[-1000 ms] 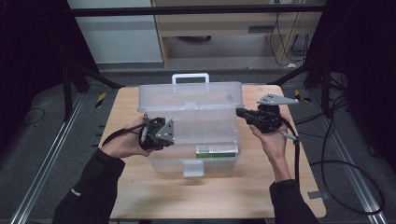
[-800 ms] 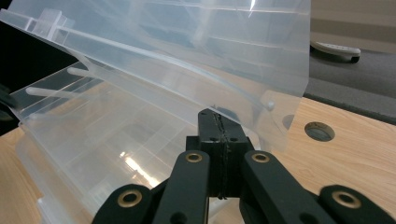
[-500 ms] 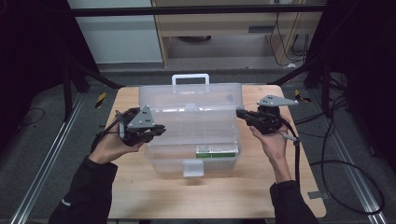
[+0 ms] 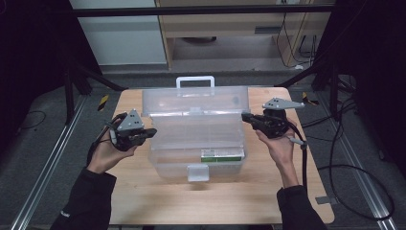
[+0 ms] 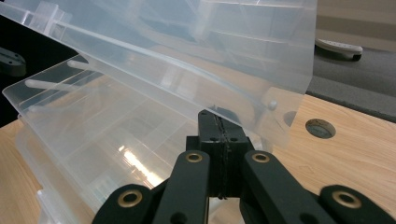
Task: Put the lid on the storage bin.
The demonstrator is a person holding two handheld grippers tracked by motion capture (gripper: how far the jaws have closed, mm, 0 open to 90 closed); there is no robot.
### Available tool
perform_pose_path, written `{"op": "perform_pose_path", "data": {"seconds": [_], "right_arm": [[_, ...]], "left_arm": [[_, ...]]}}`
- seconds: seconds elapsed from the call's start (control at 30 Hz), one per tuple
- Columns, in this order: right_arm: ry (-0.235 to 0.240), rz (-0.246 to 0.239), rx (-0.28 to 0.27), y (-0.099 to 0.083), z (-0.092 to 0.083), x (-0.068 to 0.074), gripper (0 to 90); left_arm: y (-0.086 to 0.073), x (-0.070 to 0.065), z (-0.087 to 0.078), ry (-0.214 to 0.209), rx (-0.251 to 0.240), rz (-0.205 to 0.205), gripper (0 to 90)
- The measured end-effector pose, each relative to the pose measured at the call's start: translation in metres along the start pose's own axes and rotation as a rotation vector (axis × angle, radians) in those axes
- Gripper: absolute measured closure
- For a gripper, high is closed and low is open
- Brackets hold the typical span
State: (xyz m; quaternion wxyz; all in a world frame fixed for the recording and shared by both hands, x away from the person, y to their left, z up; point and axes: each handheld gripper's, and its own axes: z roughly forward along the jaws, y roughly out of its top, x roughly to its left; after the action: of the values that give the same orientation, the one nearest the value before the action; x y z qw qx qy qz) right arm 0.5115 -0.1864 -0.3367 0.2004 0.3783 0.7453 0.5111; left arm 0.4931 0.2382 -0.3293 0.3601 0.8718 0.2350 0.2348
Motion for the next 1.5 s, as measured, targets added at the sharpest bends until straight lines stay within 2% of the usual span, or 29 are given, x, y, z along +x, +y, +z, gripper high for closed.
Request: {"op": "perform_pose_path", "data": {"seconds": [0.1,0.2,0.3,0.53,0.67,0.93,1.1,1.27,1.5], "right_arm": [[0.0,-0.002,0.003,0.0,0.0,0.0,90.0],[0.0,-0.005,0.004,0.0,0.0,0.0,90.0],[0.0,-0.006,0.006,0.0,0.0,0.001,90.0],[0.002,-0.012,0.011,-0.002,-0.001,0.001,90.0],[0.005,-0.017,0.019,-0.005,-0.002,0.003,90.0],[-0.006,-0.05,0.049,-0.012,-0.005,0.008,90.0],[-0.008,-0.045,0.068,-0.02,-0.007,0.007,90.0],[-0.012,-0.049,0.068,-0.025,-0.009,0.007,90.0],[-0.018,-0.062,0.097,-0.034,-0.012,0.009,90.0]], "left_arm": [[-0.006,0.005,-0.001,0.043,-0.01,-0.043,89.2],[-0.012,0.01,-0.002,0.065,-0.014,-0.087,89.3],[-0.016,0.013,-0.002,0.076,-0.034,-0.13,89.3],[-0.019,0.017,-0.002,0.11,-0.071,-0.199,89.4],[-0.02,0.018,0.0,0.11,-0.084,-0.238,89.4],[-0.022,0.015,0.004,0.093,-0.094,-0.248,89.5],[-0.028,0.011,0.004,0.074,-0.095,-0.249,89.5],[-0.033,0.008,0.002,0.073,-0.096,-0.251,89.4],[-0.041,0.002,0.0,0.074,-0.095,-0.26,89.4]]}}
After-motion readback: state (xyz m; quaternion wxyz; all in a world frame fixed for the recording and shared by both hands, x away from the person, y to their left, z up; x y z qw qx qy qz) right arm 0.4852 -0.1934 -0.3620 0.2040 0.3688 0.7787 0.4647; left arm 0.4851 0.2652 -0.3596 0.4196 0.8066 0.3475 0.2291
